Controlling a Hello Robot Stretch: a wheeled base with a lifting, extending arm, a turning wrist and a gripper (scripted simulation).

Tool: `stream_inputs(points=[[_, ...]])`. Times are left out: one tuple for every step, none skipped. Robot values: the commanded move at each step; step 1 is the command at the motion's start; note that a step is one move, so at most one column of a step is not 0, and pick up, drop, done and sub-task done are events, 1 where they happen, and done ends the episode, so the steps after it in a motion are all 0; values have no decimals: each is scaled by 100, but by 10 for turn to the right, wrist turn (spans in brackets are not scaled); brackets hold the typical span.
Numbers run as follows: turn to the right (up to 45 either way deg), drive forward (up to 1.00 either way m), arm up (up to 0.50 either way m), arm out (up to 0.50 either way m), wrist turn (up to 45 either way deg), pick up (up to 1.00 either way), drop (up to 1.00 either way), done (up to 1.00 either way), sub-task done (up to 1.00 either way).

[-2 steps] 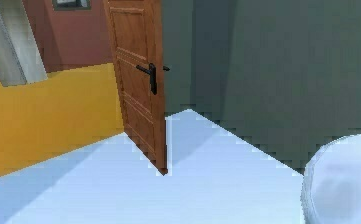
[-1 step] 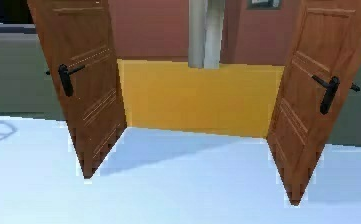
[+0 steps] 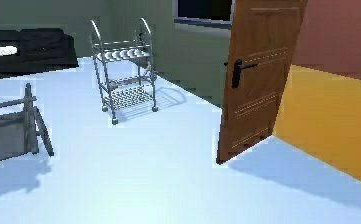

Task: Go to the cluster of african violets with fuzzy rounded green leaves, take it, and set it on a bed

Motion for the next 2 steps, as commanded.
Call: stream_inputs(points=[[-120, 0, 0, 0, 0, 0, 0, 0, 0], [0, 5, 0, 0, 0, 0, 0, 0, 0]])
